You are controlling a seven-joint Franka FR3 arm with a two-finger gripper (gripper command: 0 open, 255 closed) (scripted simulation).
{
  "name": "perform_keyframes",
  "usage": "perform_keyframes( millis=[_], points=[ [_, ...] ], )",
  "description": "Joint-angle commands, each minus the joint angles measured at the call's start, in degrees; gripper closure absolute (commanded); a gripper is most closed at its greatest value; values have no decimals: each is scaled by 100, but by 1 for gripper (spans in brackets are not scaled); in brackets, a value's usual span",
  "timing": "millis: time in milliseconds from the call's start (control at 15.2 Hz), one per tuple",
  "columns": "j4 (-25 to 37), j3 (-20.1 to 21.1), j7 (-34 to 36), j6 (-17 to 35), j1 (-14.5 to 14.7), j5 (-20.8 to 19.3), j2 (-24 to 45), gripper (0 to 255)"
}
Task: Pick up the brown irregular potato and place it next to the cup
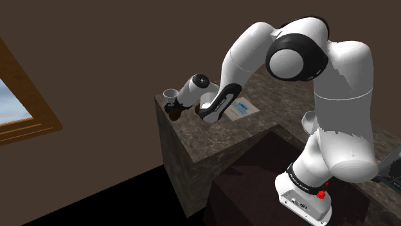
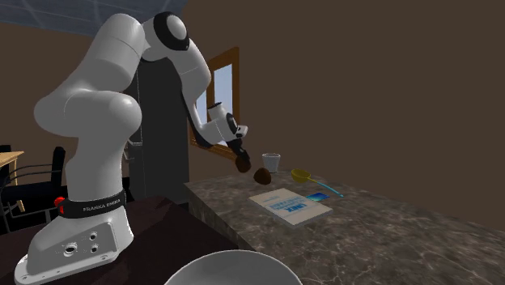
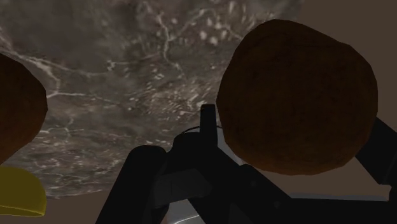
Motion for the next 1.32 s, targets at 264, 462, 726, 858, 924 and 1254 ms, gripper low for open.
perform_keyframes(
  millis=[264, 462, 726, 858, 924, 1254],
  points=[
    [33, -162, 69, 187, 140, 30, 219, 255],
    [33, -162, 67, 187, 140, 32, 219, 255],
    [40, -149, 59, 192, 115, 29, 226, 0],
    [39, -150, 59, 194, 115, 29, 227, 0],
    [33, -162, 67, 187, 140, 33, 219, 0],
    [-641, -436, 63, -70, 481, -117, -676, 0]
  ],
)
